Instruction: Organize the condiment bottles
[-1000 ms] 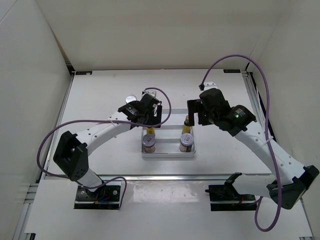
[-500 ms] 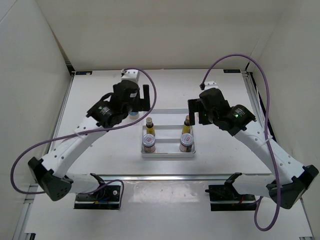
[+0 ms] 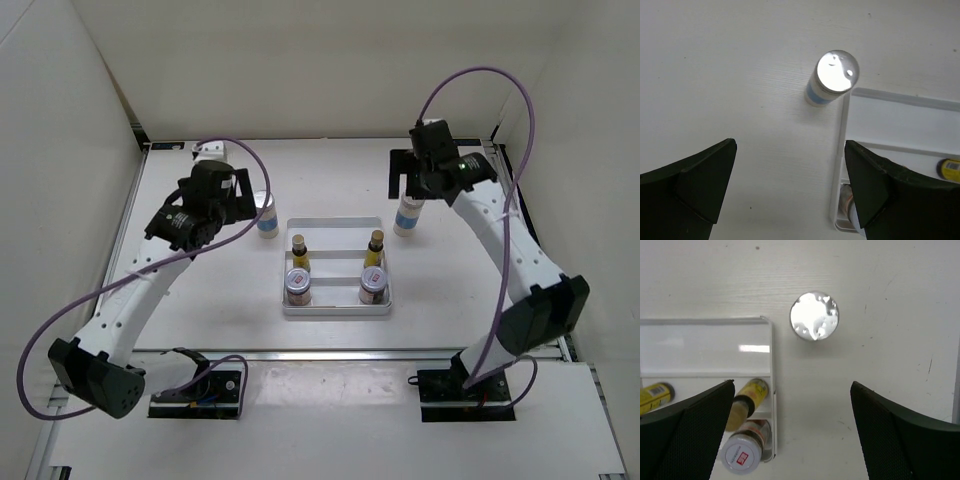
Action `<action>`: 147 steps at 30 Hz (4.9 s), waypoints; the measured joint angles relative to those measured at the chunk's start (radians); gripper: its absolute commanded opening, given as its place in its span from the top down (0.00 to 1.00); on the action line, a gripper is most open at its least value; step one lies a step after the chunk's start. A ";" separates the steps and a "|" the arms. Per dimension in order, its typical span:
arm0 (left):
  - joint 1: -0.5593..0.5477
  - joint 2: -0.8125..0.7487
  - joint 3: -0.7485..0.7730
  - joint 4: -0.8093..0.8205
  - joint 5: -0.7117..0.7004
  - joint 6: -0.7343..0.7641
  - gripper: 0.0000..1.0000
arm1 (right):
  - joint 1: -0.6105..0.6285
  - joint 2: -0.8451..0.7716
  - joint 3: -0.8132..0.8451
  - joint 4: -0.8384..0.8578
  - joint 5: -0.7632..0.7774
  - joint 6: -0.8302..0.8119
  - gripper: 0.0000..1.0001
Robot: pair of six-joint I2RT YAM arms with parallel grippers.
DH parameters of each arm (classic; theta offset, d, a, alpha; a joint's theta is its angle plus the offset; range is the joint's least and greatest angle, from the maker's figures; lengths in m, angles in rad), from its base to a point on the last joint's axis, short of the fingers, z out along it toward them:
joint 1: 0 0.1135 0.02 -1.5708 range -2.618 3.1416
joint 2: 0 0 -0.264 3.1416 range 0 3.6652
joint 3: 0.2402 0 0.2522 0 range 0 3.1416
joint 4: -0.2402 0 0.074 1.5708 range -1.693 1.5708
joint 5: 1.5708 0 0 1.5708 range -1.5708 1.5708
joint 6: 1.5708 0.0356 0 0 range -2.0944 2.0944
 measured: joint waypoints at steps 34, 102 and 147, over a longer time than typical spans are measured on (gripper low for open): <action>0.186 0.137 0.015 0.010 0.172 0.008 0.00 | -0.018 0.308 0.280 -0.083 -0.047 -0.061 1.00; 0.078 0.484 0.207 0.267 0.526 0.136 0.68 | 0.166 -0.127 -0.150 0.023 -0.014 -0.004 0.00; -0.034 -0.340 -0.032 0.304 0.058 0.288 0.00 | 0.163 -0.354 -0.156 -0.045 -0.126 0.047 0.00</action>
